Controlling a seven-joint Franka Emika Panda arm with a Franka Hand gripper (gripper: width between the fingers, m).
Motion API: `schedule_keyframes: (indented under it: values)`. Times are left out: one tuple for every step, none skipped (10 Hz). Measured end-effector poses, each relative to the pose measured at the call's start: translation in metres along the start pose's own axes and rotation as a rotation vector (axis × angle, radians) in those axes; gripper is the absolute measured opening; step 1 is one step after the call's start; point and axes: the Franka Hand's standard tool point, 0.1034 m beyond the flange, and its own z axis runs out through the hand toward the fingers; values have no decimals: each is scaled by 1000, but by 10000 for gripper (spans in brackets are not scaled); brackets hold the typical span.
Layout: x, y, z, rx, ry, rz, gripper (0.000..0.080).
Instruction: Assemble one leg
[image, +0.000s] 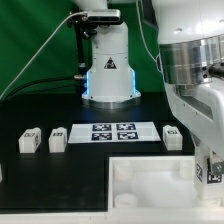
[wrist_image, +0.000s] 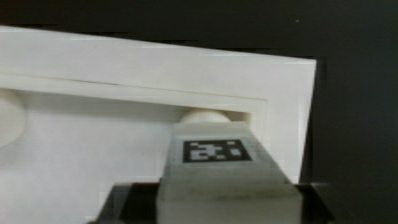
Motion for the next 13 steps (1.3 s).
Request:
schedule_keyframes:
  values:
    - [0,0,1,-1,0,-10,291]
    - [0,0,1,-1,0,-60,474]
    - [0,0,1,-1,0,-62,594]
    - [1,1,1,-10,2,-242,594]
    - [0,0,0,-20,2,-422,638]
    - [1,1,0,-20,2,-510,638]
    - [1,1,1,-20,1,-635,647]
    - [1,2,0,-38,7,-832,647]
    - [-1,1,-1,-76,23,-1085,649]
    - [-5,-5,-5,-83,29,-1332,649]
    - [-4,-5,-5,-86,25,-1450,649]
    - [-4,-5,-5,-84,25,-1423,649]
    - [-4,-5,-5,-84,27,-1395,559]
